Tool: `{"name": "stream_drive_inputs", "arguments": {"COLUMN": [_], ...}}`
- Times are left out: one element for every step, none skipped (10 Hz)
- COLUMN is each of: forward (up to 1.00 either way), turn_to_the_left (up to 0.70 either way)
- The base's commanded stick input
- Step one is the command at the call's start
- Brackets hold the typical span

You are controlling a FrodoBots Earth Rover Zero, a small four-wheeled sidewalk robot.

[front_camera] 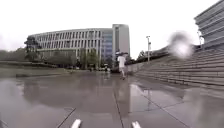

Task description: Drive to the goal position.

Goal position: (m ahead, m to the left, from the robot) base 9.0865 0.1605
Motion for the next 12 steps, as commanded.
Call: {"name": "stream_drive_inputs", "arguments": {"forward": [0.70, 0.70, 0.70, 0.70, 0.70, 0.70, 0.70, 0.70, 0.70, 0.70, 0.70, 0.70], "turn_to_the_left": [0.00, 0.00, 0.00, 0.00, 0.00, 0.00, 0.00, 0.00, 0.00, 0.00, 0.00, 0.00]}}
